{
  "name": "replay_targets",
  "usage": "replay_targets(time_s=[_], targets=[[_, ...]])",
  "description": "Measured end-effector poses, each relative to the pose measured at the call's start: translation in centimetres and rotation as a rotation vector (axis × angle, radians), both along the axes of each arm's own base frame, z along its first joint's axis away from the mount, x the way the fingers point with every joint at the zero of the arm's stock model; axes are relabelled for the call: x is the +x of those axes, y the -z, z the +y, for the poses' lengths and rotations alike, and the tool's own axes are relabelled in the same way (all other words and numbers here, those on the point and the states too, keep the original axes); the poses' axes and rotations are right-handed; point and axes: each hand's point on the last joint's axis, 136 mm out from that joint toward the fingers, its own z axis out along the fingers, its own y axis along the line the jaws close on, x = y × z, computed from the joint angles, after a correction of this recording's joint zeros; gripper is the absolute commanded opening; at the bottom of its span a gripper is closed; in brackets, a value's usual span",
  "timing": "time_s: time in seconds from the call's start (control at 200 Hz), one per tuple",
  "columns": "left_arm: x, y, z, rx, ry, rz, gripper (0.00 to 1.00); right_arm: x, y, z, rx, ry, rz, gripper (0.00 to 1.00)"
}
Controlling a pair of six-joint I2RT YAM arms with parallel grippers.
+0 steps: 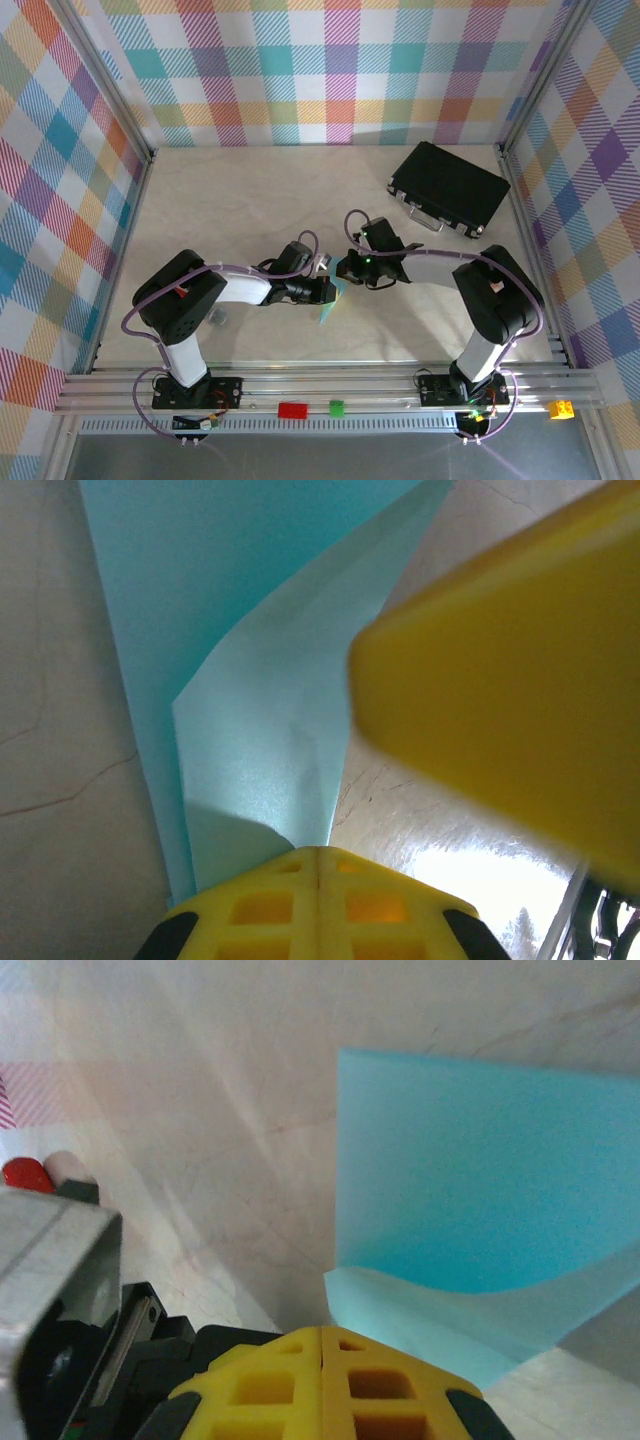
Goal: Fold a paper plane with a square sheet of paper (pick it up from the middle)
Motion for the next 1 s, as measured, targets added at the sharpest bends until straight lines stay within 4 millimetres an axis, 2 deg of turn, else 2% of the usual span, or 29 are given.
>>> replay_targets(time_s=[0.07,0.205,0.39,0.665,1.0], targets=[[0.0,0.0,0.0,-0.001,0.001,0.0,0.0,-0.4,0.6,0.4,-0.008,-0.01,0.012,0.03],[0.0,0.0,0.0,-0.001,0.001,0.002,0.0,-0.3,3.2,-0.3,-0.059,0.018,0.063,0.03],[-0.1,0.0,0.0,-0.009,0.005,0.0,0.0,0.6,3.1,-1.1,-0.046,0.044,0.076,0.04],[-0.1,0.0,-0.1,-0.023,0.009,-0.004,0.0,4.4,3.1,-4.8,-0.06,0.17,0.076,0.04],[-0.1,0.0,-0.1,-0.028,0.01,-0.008,0.0,6.6,3.0,-7.1,-0.095,0.245,0.068,0.04]])
